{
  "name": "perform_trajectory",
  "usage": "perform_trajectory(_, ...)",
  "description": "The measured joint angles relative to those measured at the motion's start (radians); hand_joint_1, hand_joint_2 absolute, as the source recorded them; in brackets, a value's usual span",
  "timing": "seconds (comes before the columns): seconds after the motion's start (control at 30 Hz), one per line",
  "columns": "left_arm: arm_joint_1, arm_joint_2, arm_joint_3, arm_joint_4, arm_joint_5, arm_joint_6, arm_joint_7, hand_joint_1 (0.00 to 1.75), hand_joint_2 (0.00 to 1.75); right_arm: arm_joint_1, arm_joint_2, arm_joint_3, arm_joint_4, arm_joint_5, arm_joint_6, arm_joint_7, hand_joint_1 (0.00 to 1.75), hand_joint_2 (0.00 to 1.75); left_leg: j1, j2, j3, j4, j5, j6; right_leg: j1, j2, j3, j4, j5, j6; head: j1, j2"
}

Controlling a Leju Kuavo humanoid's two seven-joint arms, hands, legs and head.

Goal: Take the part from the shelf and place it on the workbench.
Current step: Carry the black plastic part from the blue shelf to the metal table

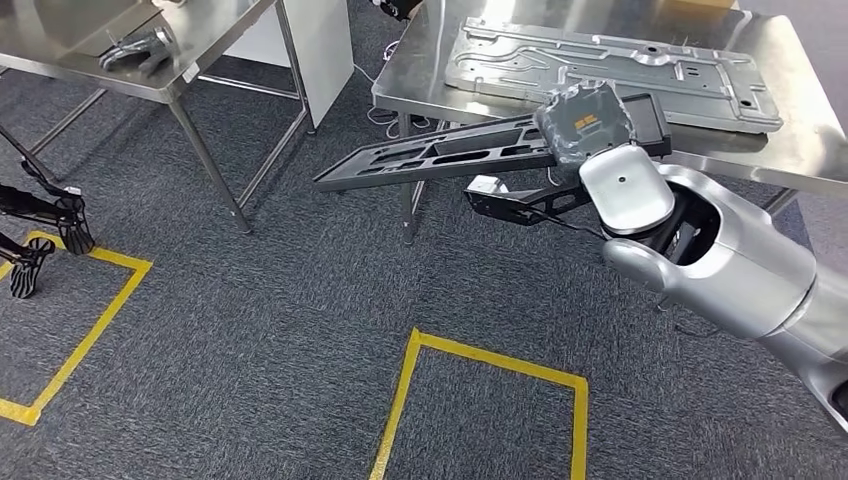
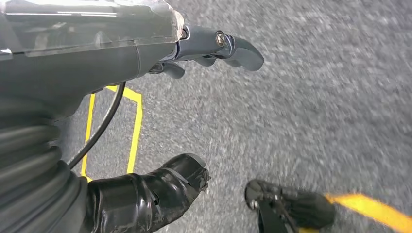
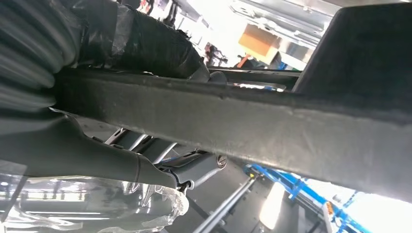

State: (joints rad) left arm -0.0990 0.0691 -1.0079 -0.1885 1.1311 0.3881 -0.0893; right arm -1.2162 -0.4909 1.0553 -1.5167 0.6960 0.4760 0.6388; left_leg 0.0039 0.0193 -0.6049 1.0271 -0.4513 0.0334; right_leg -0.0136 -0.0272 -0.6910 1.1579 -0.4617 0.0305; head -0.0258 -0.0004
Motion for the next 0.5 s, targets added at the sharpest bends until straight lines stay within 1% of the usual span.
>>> perform_trajectory(0.03, 0.000, 0.000, 0.000, 0.000, 0.000, 0.000, 0.000, 0.00, 1.75, 0.000, 0.000, -0.003, 0.000, 0.000, -0.001, 0.000, 1.75, 1.75, -0.003, 0.005, 0.001, 0.005, -0.005, -0.004, 0.006, -0.018, 0.027, -0.058, 0.023, -0.006, 0.000, 0.000)
perform_trajectory(0.07, 0.000, 0.000, 0.000, 0.000, 0.000, 0.000, 0.000, 0.00, 1.75, -0.001, 0.000, -0.008, -0.001, 0.000, -0.002, 0.000, 1.75, 1.75, -0.006, 0.011, 0.002, 0.007, -0.009, -0.008, 0.011, -0.032, 0.043, -0.095, 0.034, -0.013, 0.000, 0.000)
perform_trajectory(0.1, 0.001, 0.000, 0.000, 0.000, 0.000, 0.000, 0.000, 0.00, 1.75, -0.001, 0.000, -0.012, -0.002, 0.000, -0.002, 0.000, 1.75, 1.75, -0.009, 0.019, 0.003, 0.009, -0.012, -0.011, 0.015, -0.037, 0.048, -0.109, 0.034, -0.018, 0.000, 0.000)
perform_trajectory(0.13, 0.001, 0.000, 0.000, 0.000, 0.000, 0.000, 0.000, 0.00, 1.75, -0.001, 0.000, -0.015, -0.003, -0.001, -0.003, 0.000, 1.75, 1.75, -0.012, 0.028, 0.003, 0.009, -0.014, -0.015, 0.015, -0.026, 0.048, -0.112, 0.036, -0.022, -0.001, 0.000)
perform_trajectory(0.17, 0.002, 0.000, 0.000, 0.000, 0.000, 0.001, 0.001, 0.00, 1.75, -0.001, 0.000, -0.018, -0.004, -0.001, -0.003, 0.000, 1.75, 1.75, -0.012, 0.036, 0.003, 0.009, -0.017, -0.019, 0.012, -0.014, 0.047, -0.115, 0.039, -0.026, -0.001, 0.000)
perform_trajectory(0.2, 0.002, 0.000, 0.000, 0.000, 0.000, 0.001, 0.001, 0.00, 1.75, -0.001, 0.000, -0.019, -0.005, -0.001, -0.003, 0.000, 1.75, 1.75, -0.011, 0.035, 0.002, 0.016, -0.026, -0.023, 0.010, -0.004, 0.048, -0.118, 0.041, -0.030, -0.001, 0.000)
perform_trajectory(0.23, 0.001, -0.001, 0.000, 0.000, 0.000, 0.001, 0.001, 0.00, 1.75, -0.001, 0.000, -0.020, -0.006, 0.000, -0.003, 0.000, 1.75, 1.75, -0.009, 0.027, -0.008, 0.041, -0.044, -0.029, 0.007, 0.005, 0.049, -0.121, 0.044, -0.034, -0.003, 0.000)
perform_trajectory(0.27, 0.000, -0.001, 0.000, 0.000, 0.000, 0.001, 0.001, 0.00, 1.75, 0.000, 0.000, -0.021, -0.007, 0.001, -0.003, 0.000, 1.75, 1.75, -0.006, 0.013, -0.027, 0.085, -0.072, -0.035, 0.004, 0.012, 0.051, -0.124, 0.045, -0.038, -0.004, 0.000)
perform_trajectory(0.3, 0.000, -0.001, 0.000, 0.000, 0.000, 0.002, 0.001, 0.00, 1.75, 0.000, 0.000, -0.022, -0.008, 0.005, -0.002, -0.001, 1.75, 1.75, -0.004, 0.000, -0.054, 0.146, -0.102, -0.040, 0.004, 0.018, 0.050, -0.124, 0.045, -0.039, -0.005, 0.000)
perform_trajectory(0.33, -0.001, -0.001, 0.000, 0.000, -0.001, 0.002, 0.001, 0.00, 1.75, 0.001, 0.000, -0.022, -0.008, 0.011, 0.000, -0.002, 1.75, 1.75, -0.002, -0.007, -0.085, 0.213, -0.129, -0.044, 0.003, 0.025, 0.050, -0.124, 0.045, -0.041, -0.006, 0.000)
perform_trajectory(0.37, 0.000, -0.001, 0.000, 0.000, -0.001, 0.002, 0.001, 0.00, 1.75, 0.003, 0.000, -0.022, -0.009, 0.018, 0.002, -0.002, 1.75, 1.75, -0.001, -0.009, -0.109, 0.259, -0.141, -0.047, 0.003, 0.033, 0.050, -0.123, 0.044, -0.042, -0.006, 0.000)
perform_trajectory(0.4, 0.001, -0.001, 0.000, 0.000, -0.001, 0.002, 0.001, 0.00, 1.75, 0.005, 0.000, -0.022, -0.010, 0.025, 0.005, -0.003, 1.75, 1.75, 0.000, -0.010, -0.119, 0.274, -0.135, -0.049, 0.003, 0.040, 0.051, -0.123, 0.044, -0.042, -0.006, 0.000)
perform_trajectory(0.43, 0.001, -0.001, 0.000, 0.000, -0.001, 0.002, 0.001, 0.00, 1.75, 0.007, 0.000, -0.022, -0.011, 0.030, 0.008, -0.003, 1.75, 1.75, 0.000, -0.009, -0.110, 0.249, -0.109, -0.048, 0.002, 0.046, 0.052, -0.123, 0.044, -0.041, -0.006, 0.000)
perform_trajectory(0.47, 0.001, -0.001, 0.000, 0.000, -0.001, 0.002, 0.002, 0.00, 1.75, 0.008, 0.000, -0.022, -0.013, 0.033, 0.011, -0.003, 1.75, 1.75, 0.000, -0.008, -0.084, 0.189, -0.071, -0.046, 0.002, 0.050, 0.053, -0.122, 0.043, -0.041, -0.006, 0.000)
perform_trajectory(0.5, 0.000, -0.001, 0.000, 0.000, -0.001, 0.002, 0.001, 0.00, 1.75, 0.008, 0.000, -0.022, -0.014, 0.037, 0.015, -0.003, 1.75, 1.75, 0.000, -0.005, -0.053, 0.119, -0.040, -0.042, 0.003, 0.052, 0.054, -0.122, 0.043, -0.040, -0.006, 0.000)
